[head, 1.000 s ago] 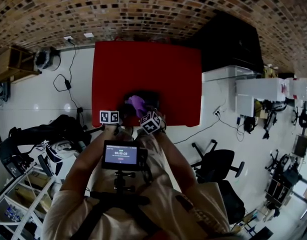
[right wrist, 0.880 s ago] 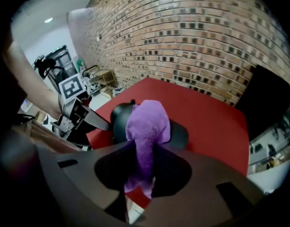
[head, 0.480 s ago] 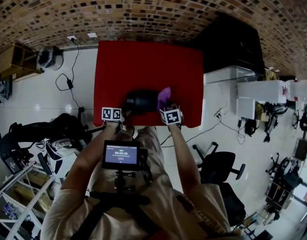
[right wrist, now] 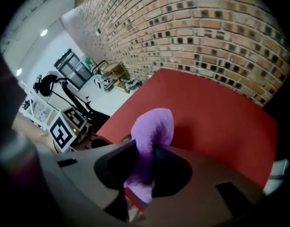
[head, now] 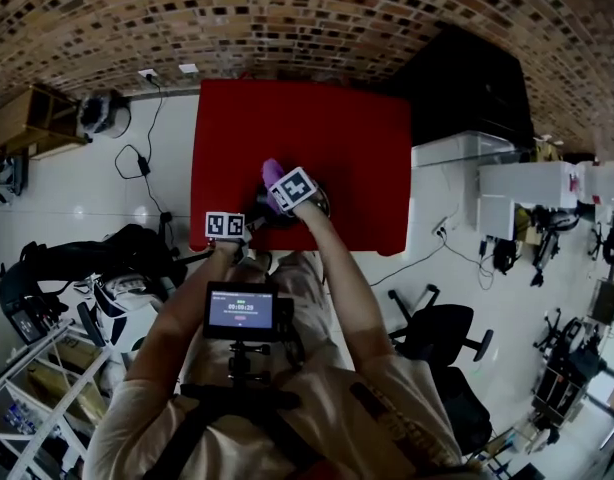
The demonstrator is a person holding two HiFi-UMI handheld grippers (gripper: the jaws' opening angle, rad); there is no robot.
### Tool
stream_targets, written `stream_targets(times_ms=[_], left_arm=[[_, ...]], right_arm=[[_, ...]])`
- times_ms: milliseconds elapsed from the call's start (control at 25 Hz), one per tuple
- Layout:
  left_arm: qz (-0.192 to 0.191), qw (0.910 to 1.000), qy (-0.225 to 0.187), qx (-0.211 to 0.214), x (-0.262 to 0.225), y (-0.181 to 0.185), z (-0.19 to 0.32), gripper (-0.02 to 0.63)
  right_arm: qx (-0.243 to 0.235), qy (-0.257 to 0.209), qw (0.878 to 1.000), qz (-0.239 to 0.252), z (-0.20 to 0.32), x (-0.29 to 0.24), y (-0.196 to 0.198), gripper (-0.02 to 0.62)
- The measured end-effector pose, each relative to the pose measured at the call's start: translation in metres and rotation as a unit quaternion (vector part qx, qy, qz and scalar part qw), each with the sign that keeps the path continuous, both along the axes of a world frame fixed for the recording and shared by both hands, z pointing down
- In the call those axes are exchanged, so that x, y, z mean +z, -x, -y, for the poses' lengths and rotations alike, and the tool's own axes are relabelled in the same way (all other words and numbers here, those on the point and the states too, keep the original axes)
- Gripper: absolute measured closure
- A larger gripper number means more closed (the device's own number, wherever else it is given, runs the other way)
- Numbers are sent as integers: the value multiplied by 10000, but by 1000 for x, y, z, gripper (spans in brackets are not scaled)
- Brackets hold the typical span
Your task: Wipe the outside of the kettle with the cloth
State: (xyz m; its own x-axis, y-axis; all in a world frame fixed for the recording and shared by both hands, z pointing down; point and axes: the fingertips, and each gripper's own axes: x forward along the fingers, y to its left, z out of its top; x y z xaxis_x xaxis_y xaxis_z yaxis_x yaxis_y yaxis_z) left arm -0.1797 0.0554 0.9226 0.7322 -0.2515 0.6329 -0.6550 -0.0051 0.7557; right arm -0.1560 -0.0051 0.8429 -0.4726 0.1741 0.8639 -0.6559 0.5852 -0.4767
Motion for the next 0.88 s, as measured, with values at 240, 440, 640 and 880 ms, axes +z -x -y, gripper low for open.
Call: stream_targets(times_ms=[240, 440, 640, 880], left_arm=[[-33, 10000, -18, 18, 3, 3, 0, 477], [-19, 10000, -12, -9, 3, 5, 2, 483], [-103, 9999, 0, -4, 1, 7, 2, 488], [-133, 9998, 10, 148, 2, 5, 1, 488]], right_arm=[[1589, -266, 9849, -638, 48, 26, -154, 494], [1061, -529, 9823, -1447, 4, 27, -217, 499], [300, -1845, 9819, -314, -56, -40, -104, 499], [-552, -2298, 9717, -70, -77, -8, -3, 499]])
